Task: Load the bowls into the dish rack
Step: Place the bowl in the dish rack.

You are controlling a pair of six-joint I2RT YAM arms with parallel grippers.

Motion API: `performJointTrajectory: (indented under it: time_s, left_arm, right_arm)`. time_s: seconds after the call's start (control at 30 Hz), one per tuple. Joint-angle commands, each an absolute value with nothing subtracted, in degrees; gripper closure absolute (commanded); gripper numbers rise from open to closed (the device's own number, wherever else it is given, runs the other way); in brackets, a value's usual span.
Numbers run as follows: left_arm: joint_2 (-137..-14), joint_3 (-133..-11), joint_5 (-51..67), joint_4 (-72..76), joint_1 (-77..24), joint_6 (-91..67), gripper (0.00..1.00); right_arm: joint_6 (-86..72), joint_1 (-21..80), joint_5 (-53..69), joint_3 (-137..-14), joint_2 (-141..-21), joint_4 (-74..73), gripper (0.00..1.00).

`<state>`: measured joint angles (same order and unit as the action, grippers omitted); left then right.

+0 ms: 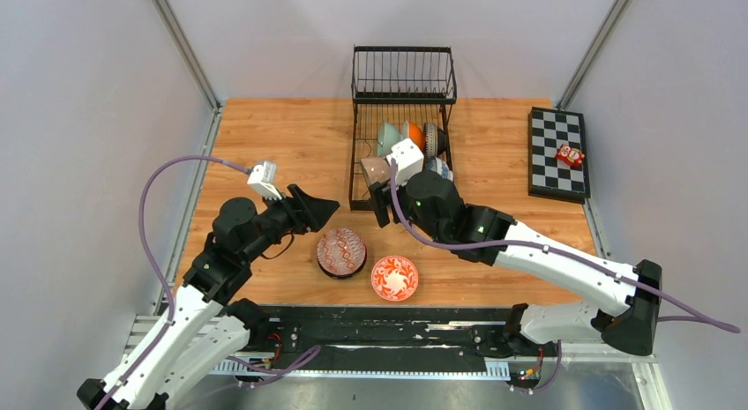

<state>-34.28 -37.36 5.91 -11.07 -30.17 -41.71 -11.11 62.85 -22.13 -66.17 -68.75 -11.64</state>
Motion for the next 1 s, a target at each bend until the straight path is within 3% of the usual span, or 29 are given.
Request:
performJointTrajectory:
  time_s: [0.0, 0.67, 0.8, 0.97]
  left_arm:
    - [-32.4, -40.2, 3.9, -17.5, -30.3, -37.3, 0.30]
    - [-27.7, -47.9, 2.3, -32.6, -30.3, -23.1, 0.28]
    - [-26.1, -47.0, 1.8, -34.2, -30.3, -20.8, 0.24]
    - [-23.9, -45.2, 1.2, -34.4, -30.3, -19.7, 0.12]
  right_arm:
    - [-9.6, 58.7, -23.5, -69.9, -69.2, -6.9, 0.98]
    - [-6.3, 45.7, -28.1, -71.3, -83.6, -2.4, 0.98]
    - [-6.3, 44.2, -27.8, -72.4, -86.7, -2.5, 0.98]
    - [-6.9, 42.1, -26.5, -73.6, -90.3, -2.5, 0.98]
